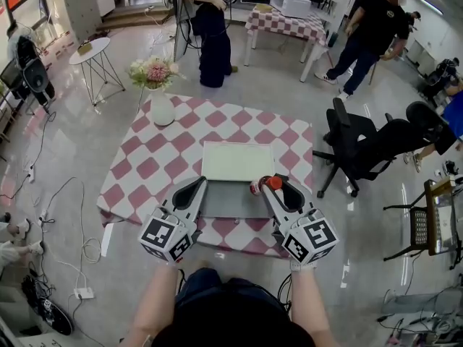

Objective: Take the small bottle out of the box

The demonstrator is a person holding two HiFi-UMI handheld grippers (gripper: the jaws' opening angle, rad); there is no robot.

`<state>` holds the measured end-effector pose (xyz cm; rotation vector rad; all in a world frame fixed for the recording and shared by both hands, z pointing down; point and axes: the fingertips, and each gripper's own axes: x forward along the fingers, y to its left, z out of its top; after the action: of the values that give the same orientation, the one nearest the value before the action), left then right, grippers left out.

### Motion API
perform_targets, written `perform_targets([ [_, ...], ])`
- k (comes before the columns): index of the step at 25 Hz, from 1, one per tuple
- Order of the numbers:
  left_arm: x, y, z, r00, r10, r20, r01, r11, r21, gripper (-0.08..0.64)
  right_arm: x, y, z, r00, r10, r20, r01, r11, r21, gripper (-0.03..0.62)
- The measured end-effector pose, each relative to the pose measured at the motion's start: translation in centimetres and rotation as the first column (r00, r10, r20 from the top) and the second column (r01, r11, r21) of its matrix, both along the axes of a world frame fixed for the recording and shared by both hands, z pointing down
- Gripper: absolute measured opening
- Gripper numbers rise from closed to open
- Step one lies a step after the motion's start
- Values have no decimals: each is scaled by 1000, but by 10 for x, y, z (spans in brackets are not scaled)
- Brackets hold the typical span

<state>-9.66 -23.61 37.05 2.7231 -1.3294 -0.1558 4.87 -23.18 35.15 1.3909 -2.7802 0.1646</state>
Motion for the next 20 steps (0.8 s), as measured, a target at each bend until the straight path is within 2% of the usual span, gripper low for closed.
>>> perform_targets([
  [20, 8, -10, -24, 1000, -13, -16, 14, 999, 46, 8, 14, -5, -26, 1000, 2, 0, -2, 999, 44, 148],
])
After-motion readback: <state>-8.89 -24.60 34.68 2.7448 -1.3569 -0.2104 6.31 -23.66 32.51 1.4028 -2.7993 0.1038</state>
